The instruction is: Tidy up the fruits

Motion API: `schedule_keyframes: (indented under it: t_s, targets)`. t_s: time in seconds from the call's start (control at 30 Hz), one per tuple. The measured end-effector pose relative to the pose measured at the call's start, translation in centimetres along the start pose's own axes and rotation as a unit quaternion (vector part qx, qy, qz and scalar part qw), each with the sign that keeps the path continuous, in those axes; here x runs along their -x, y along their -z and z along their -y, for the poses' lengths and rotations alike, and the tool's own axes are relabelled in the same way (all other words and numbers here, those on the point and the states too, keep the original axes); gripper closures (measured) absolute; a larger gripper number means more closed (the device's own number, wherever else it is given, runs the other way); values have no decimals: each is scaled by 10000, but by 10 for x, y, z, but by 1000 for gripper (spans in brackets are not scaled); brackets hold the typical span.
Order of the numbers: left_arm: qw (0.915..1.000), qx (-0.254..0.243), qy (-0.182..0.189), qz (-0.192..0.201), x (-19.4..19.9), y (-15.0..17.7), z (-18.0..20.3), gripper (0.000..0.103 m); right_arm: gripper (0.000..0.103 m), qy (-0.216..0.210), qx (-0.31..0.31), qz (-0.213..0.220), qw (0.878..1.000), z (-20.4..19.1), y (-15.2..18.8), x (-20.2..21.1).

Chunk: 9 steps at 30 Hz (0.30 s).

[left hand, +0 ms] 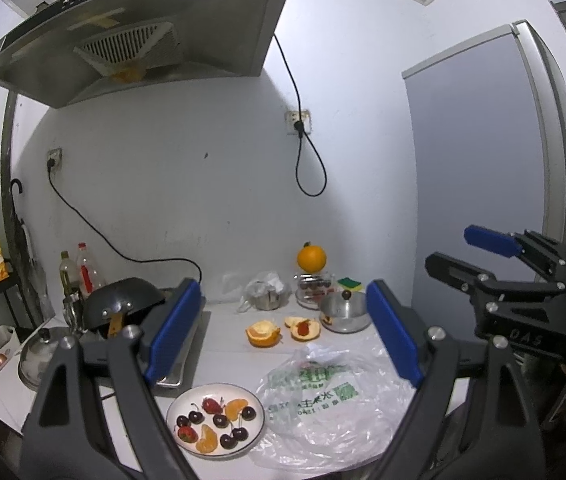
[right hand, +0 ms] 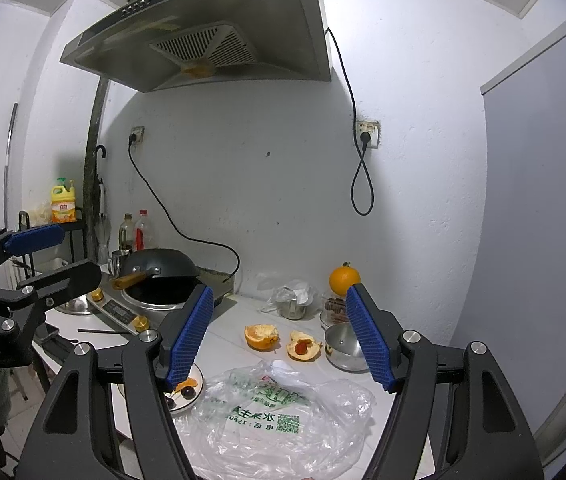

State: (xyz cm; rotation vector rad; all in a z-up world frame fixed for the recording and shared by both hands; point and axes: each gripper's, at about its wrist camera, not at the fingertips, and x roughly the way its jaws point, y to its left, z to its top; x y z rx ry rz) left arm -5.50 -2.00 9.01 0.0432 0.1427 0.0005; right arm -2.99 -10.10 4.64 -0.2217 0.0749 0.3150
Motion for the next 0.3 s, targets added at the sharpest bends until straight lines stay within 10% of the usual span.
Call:
schedule_keyframes:
  t_s: [0.3]
  targets:
    - [10000,47,-44,-13,0,2,-2,17,31,-40,54,-40,10000,-2,-1,-2]
